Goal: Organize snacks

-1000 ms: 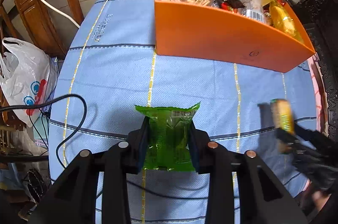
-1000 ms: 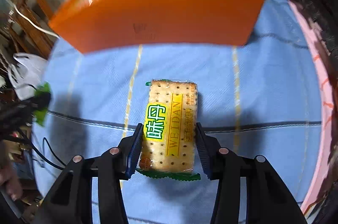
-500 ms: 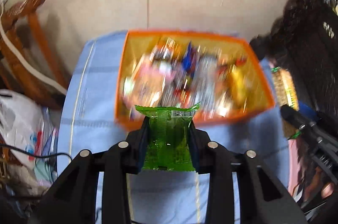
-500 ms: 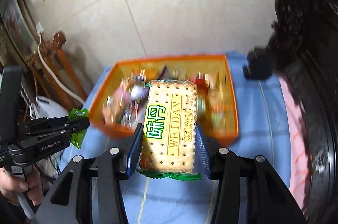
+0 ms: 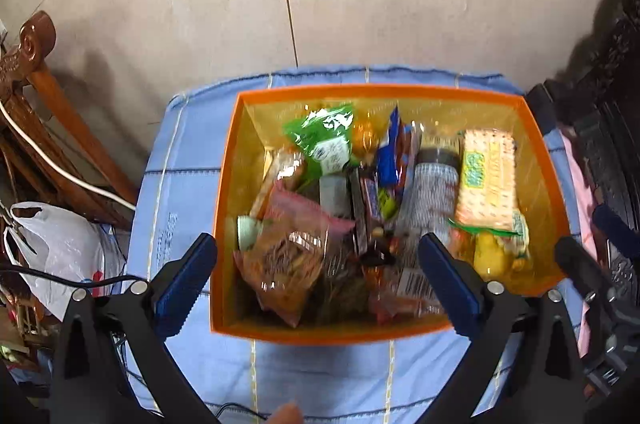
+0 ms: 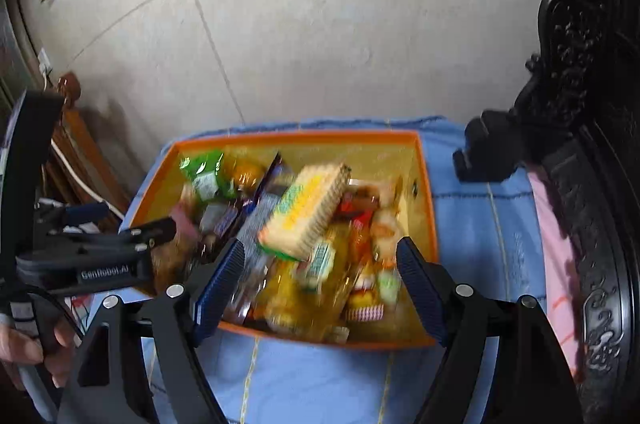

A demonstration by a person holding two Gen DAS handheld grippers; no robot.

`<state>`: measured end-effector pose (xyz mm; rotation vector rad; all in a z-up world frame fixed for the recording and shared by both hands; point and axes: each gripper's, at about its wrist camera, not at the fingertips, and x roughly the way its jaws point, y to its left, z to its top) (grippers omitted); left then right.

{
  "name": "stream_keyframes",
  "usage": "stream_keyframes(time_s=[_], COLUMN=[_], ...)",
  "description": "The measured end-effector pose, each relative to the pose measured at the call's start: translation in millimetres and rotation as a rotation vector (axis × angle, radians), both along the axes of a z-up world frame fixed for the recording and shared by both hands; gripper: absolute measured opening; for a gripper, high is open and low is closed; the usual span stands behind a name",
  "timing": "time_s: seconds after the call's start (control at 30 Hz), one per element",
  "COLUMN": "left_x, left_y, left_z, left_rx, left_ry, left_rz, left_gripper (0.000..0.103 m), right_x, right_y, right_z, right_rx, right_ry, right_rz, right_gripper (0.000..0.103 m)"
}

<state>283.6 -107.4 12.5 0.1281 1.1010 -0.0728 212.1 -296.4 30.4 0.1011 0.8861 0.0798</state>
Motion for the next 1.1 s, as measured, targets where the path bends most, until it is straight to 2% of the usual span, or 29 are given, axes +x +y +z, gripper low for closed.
stream_keyframes(time_s=[0.1, 0.27, 0.53, 0.83, 1.1], left_x=[-18, -62, -124, -160, -183], left_y=[2, 11, 27, 46, 48], left_z=[6, 27, 58, 63, 63], left_rx=[0.005, -0.026, -0.054, -0.077, -0.072], left_ry=[-0.021, -0.045, -0.085, -0.082, -0.077], left_rz=[0.006, 0.009, 0.007, 0.032, 0.023], left_gripper=[0.099, 0.099, 0.099, 0.099, 0.099], right_x=[-16, -46, -94, -133, -157], right_y=[9, 17, 30, 37, 37], right_z=[-3, 2, 21, 36, 34], right_rx=[-0.070, -0.100, -0.146, -0.176, -0.158], right_ry=[0.011, 0.006, -0.015, -0.030, -0.023], right_rz=[-0.011, -0.028, -0.027, -0.029, -0.039], right_gripper=[0.079, 0.085, 0.087, 0.089, 0.089])
